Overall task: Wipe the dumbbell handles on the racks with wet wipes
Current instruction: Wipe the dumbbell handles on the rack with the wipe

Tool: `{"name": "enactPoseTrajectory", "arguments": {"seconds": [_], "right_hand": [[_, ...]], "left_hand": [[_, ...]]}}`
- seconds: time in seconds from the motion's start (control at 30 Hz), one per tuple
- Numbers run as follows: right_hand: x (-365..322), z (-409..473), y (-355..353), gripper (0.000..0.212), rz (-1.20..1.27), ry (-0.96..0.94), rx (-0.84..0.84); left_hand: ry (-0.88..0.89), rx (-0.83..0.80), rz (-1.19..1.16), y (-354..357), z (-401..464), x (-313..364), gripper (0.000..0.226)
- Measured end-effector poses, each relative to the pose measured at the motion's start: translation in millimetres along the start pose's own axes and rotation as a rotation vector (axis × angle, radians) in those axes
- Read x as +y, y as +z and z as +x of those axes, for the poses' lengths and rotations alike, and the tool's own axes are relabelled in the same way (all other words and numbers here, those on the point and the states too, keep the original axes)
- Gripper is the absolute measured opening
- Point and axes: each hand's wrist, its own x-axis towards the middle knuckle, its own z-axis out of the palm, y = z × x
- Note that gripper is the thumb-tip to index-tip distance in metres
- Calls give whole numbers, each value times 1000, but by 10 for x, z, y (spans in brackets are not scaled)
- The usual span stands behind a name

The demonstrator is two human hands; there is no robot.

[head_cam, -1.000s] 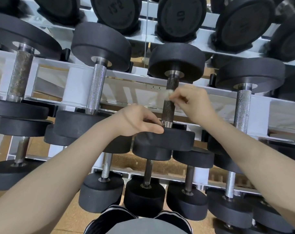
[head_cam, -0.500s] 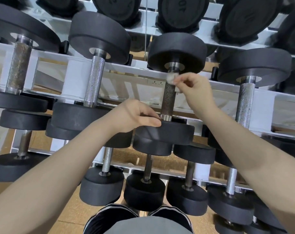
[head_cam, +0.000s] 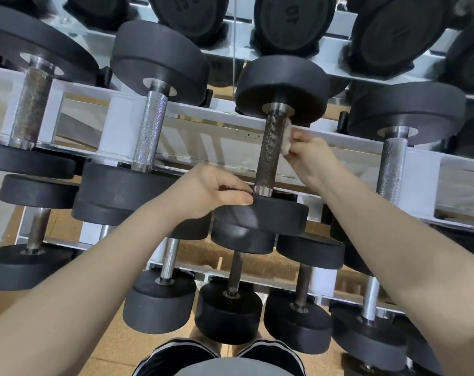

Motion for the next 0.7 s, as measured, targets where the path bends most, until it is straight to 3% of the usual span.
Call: {"name": "enactPoseTrajectory", "arguments": {"seconds": [0.1,0.17,0.23,0.33,0.43,0.53,0.7], "right_hand": [[134,-242,-166,26,-141,117,-165],[162,-325,-185,24,-154,174,-171],[87,-279,-146,25,-108,140,-63],[-103,-50,-35,25,-61,-59,137],[-68,1,41,23,-243,-189,167],[100,-236,-81,17,-474,-234,44],[137,-503,-233,26,-744,-179,-207]], "left_hand": [[-10,-6,6,-12,3,3,19],[-32,-21,2,-27,4,35,16],[-48,-33,1,-34,-9,63,15],[-54,-33,32,-36,-30,73,15],[-38,-17,26,-27,-32,62,16],[-19,-2,13,-15,-18,34,17],[-24,-21,9,-18,19,15,15]]}}
